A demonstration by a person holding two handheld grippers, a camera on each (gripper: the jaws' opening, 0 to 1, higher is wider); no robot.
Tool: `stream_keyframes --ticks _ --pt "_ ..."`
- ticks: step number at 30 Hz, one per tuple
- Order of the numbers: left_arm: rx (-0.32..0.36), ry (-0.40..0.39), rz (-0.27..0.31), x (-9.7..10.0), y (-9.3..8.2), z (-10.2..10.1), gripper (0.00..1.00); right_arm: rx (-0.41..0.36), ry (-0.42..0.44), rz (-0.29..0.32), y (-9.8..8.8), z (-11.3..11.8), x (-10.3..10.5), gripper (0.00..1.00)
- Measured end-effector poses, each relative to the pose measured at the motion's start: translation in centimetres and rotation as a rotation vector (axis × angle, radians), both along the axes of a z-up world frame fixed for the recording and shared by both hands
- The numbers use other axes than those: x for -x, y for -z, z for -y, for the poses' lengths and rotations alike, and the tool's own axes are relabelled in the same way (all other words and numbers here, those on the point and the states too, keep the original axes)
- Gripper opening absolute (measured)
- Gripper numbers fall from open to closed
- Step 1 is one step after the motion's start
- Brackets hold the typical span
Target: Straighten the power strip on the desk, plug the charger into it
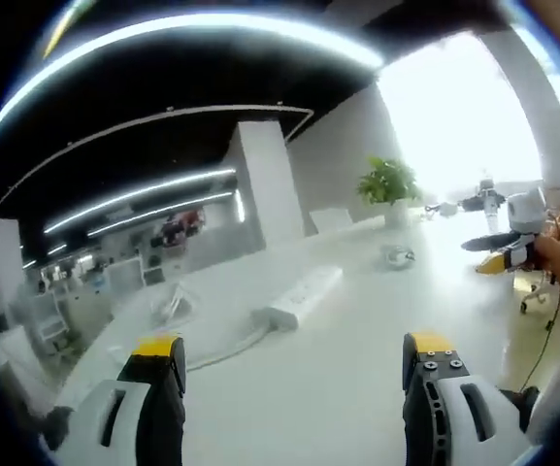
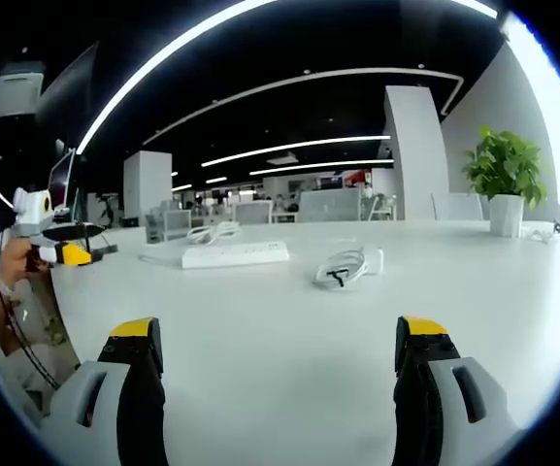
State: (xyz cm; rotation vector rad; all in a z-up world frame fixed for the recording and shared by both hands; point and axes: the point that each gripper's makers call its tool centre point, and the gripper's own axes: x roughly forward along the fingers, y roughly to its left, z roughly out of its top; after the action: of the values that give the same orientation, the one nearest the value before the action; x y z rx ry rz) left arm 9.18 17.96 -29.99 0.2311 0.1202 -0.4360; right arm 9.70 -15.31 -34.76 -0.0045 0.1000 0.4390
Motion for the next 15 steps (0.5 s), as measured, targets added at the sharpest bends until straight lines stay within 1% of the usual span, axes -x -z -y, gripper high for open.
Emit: stream_keyframes --ticks 2,5,7,12,13,14,15 --pt "-0.039 0.008 0.009 -0.1 -0.6 -0.1 0.96 0.000 0.002 0.000 0.0 0.1 0.0 1.00" --pt "-0.119 0.027 0.029 -0.1 -1.4 0.1 0.96 -0.003 0.005 0.002 0.0 0.2 0.0 1.00" --pt "-0.141 0.031 0.036 -0.1 -1.8 0.3 0.96 -0.004 0.005 0.002 0.0 0.2 0.0 1.00" --pt "-0.222 0.054 0.054 -0.7 -2.6 0.9 0.97 0.002 0.000 0.000 0.1 0.0 0.0 1.00" --pt "-0.246 0.058 0.057 -0.8 -2.8 0.9 0.97 0.001 -0.002 0.000 0.1 0.0 0.1 1.00" --pt "-0.293 0.058 0.066 -1.0 -3.1 0.9 0.97 0.001 -0.002 0.001 0.1 0.0 0.1 1.00" --pt "-0.317 0.065 0.076 -1.0 -3.4 1.1 0.97 0.002 -0.003 0.002 0.0 0.0 0.1 0.99"
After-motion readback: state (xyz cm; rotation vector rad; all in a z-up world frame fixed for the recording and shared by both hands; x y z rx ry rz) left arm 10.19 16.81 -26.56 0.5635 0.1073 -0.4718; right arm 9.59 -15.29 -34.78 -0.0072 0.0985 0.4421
